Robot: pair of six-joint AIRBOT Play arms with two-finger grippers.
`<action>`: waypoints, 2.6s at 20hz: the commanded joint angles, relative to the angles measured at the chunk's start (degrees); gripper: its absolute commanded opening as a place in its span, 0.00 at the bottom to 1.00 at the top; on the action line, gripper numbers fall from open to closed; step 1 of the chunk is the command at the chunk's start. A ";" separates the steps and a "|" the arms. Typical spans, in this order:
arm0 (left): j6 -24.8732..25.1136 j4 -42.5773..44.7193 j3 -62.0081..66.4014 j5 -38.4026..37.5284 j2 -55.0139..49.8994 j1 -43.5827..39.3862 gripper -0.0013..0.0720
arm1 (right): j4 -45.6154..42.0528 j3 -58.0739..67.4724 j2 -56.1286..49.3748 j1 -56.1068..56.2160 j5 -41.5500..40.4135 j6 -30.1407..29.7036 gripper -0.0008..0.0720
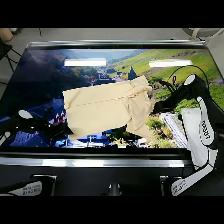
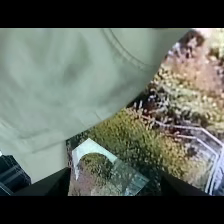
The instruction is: Fold the shirts.
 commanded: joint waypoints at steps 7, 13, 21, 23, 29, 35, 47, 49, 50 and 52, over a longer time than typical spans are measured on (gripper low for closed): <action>-3.61 -1.46 -1.92 14.53 0.15 -4.87 0.05 | 13.77 -9.66 -1.29 0.48 -14.21 0.59 0.85; -1.46 -1.44 -0.20 14.45 2.05 -4.87 0.05 | 19.91 -9.33 -2.51 0.35 -13.05 -0.26 0.03; -10.27 24.59 34.64 16.83 32.89 -3.28 0.05 | -0.66 16.83 31.71 0.31 -16.72 -4.92 0.03; -21.77 34.42 46.42 18.95 39.69 -1.49 0.05 | -8.96 22.47 44.65 0.35 -24.11 -2.99 0.03; -25.92 34.23 54.42 17.75 48.13 -1.18 0.05 | -16.31 22.95 63.84 0.35 -28.48 0.22 0.03; -23.93 34.18 54.40 17.22 47.39 -1.18 0.05 | -19.26 22.99 64.17 0.35 -19.32 0.24 0.03; -12.57 34.18 36.76 3.67 22.47 -1.20 0.05 | -19.23 7.45 37.22 0.35 1.60 4.55 0.03; -12.59 34.16 35.10 6.73 14.53 -1.20 0.05 | -15.41 5.07 29.79 0.35 -4.96 5.46 0.03; -12.61 34.14 35.28 9.38 10.45 -1.40 0.05 | -12.04 5.09 25.79 0.37 -9.25 5.55 0.03; -12.61 34.14 35.93 14.93 3.78 -2.56 0.05 | -2.95 5.09 18.56 0.37 -22.08 5.57 0.03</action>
